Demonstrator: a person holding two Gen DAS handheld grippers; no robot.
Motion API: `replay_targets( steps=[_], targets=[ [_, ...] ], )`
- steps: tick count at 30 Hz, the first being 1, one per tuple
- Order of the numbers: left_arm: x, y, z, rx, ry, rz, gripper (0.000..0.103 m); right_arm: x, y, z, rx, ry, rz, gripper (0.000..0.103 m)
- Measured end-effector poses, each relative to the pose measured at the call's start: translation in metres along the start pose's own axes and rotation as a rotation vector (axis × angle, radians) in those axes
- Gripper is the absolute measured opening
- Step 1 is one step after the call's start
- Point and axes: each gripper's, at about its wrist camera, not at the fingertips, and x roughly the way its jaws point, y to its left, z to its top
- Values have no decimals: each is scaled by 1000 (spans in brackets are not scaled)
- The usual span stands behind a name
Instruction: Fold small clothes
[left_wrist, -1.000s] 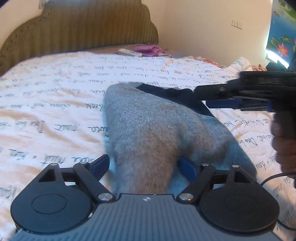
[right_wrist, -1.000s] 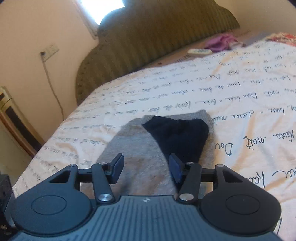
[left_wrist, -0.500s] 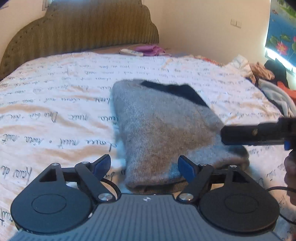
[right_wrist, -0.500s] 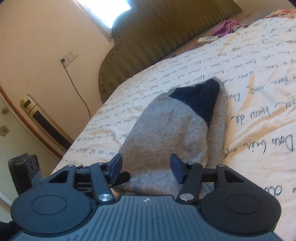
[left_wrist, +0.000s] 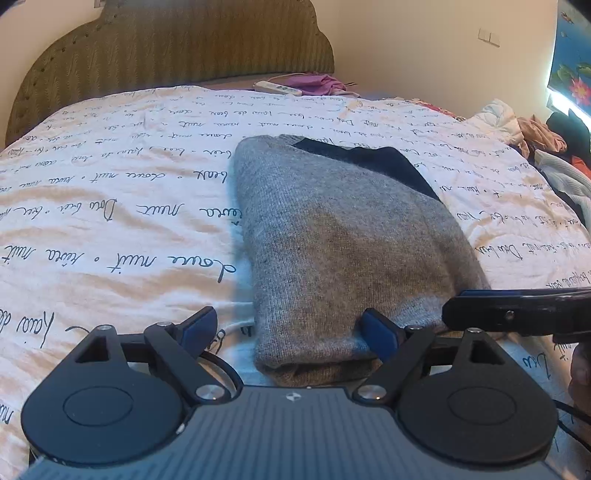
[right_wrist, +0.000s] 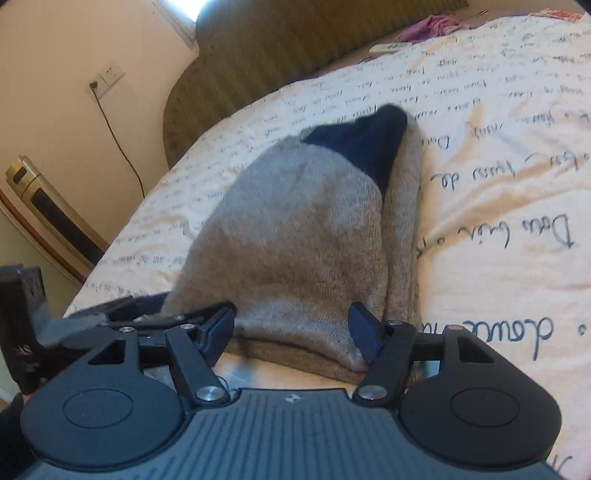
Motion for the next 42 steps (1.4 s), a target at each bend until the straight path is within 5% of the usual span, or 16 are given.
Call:
replay_targets(
  steps=[6,15,20,25,28,30,37,40,42],
  targets=[
    [-11,5,-3,-4,-1,12,89,-36,9,3,-21,-53,-61,68],
    [-41,29,-7,7,-35,64,89,-120,-18,4,-117,-159,-405,69],
    [-83,93,-2,93,-119,269,89,-206,-61,1,-192,-199,-819,70],
    [-118,174,24,138,-176,636,90,-275,-106,-8,-318,-191,-1384,73],
    [-133,187,34,59,-225,679,92,-265,-118,-24,-514,-113,-1655,73],
    [-131,172,30,16,-241,597,93,-242,-109,-34,-564,-102,-1586,74],
    [-84,46,-11,4,-158,207,95,-117,-15,-49,-404,-153,-743,75],
    [-71,6,-22,-2,-93,68,95,-76,22,-48,-371,-171,-525,79],
    [-56,-7,-29,-15,-44,48,96,-52,34,-45,-338,-151,-462,81]
  ],
)
